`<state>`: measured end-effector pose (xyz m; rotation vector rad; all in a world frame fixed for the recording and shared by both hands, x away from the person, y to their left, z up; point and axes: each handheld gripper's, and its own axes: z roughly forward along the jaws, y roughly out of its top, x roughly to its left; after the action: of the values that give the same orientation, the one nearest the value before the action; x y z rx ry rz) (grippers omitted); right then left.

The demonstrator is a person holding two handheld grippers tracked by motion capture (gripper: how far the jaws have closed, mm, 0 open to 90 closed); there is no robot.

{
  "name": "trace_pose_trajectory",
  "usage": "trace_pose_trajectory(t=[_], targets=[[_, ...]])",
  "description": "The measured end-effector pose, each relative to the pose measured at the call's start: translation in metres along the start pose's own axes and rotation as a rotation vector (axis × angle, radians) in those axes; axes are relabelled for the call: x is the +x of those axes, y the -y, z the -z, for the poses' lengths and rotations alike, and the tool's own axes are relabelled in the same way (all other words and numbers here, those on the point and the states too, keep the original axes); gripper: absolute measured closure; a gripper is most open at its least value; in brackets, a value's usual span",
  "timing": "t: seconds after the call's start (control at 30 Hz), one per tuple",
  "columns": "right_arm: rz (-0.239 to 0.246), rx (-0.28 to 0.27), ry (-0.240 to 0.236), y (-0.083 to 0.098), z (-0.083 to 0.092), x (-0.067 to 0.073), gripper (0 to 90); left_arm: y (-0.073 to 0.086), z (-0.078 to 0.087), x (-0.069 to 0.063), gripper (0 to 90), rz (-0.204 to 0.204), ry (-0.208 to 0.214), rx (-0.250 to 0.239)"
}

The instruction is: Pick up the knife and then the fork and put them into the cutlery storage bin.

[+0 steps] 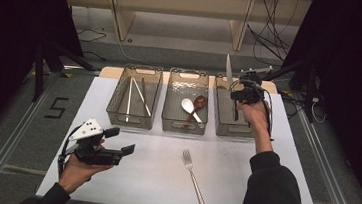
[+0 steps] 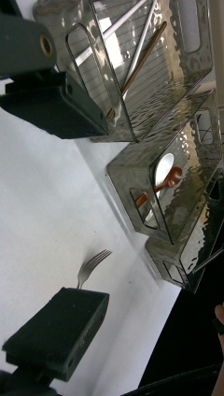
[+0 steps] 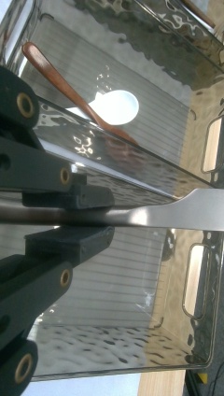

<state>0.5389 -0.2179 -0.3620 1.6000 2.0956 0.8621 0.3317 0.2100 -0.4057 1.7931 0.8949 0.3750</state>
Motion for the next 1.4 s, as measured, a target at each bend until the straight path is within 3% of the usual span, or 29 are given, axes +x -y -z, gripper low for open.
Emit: trace_pose_trajectory(t=[0.73, 1.4], targets=[[-0.030, 0.029, 0.009, -0.001, -0.013, 0.000, 80.5, 0.000, 0.000, 0.000, 15.9, -0.002, 0.000, -0.002], [-0.048, 0.055, 0.012, 0.010, -0.025, 0.001, 80.4, 0.000, 0.000, -0.001, 15.9, -0.002, 0.002, -0.002]])
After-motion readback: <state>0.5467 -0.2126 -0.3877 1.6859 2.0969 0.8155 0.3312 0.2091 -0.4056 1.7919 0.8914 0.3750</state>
